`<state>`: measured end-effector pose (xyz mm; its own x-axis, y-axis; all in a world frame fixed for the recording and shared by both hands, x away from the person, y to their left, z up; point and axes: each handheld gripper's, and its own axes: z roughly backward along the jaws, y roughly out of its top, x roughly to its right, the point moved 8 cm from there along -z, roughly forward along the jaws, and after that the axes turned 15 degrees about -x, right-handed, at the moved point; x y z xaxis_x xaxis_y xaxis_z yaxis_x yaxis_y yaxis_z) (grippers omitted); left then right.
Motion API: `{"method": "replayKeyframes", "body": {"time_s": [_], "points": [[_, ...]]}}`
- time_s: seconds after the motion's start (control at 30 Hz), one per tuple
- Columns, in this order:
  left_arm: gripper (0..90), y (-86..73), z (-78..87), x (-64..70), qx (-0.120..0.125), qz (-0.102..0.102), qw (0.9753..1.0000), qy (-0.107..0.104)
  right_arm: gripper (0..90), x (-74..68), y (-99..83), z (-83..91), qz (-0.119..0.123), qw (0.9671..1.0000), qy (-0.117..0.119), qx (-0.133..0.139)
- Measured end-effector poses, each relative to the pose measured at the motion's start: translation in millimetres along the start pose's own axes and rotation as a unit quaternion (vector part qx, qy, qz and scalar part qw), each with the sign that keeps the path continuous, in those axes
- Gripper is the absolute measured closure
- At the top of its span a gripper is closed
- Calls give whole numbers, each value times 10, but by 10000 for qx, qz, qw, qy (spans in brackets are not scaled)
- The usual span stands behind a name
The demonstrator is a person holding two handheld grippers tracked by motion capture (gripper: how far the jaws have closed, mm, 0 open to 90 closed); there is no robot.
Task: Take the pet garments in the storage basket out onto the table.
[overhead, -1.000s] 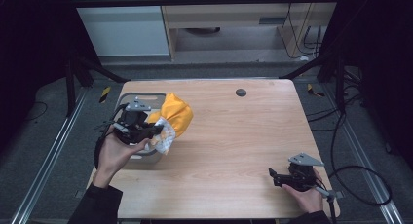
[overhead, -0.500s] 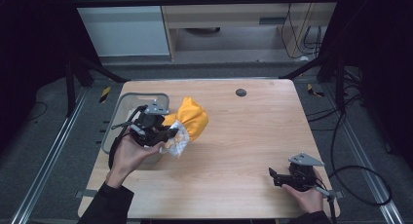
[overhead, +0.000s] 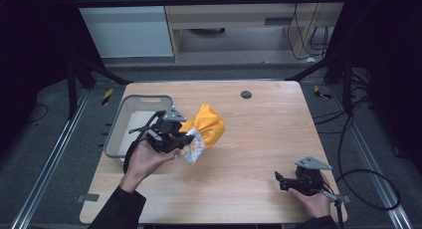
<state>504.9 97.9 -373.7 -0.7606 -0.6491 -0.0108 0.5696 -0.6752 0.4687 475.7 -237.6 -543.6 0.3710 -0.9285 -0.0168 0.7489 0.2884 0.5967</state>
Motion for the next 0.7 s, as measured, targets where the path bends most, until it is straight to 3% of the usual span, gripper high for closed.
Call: {"method": "replayKeyframes", "body": {"time_s": [0.7], "points": [[820,-10,-476,235,-244,-240,9989,-323,80,6,-3,2,4,10000,-17,7]]}}
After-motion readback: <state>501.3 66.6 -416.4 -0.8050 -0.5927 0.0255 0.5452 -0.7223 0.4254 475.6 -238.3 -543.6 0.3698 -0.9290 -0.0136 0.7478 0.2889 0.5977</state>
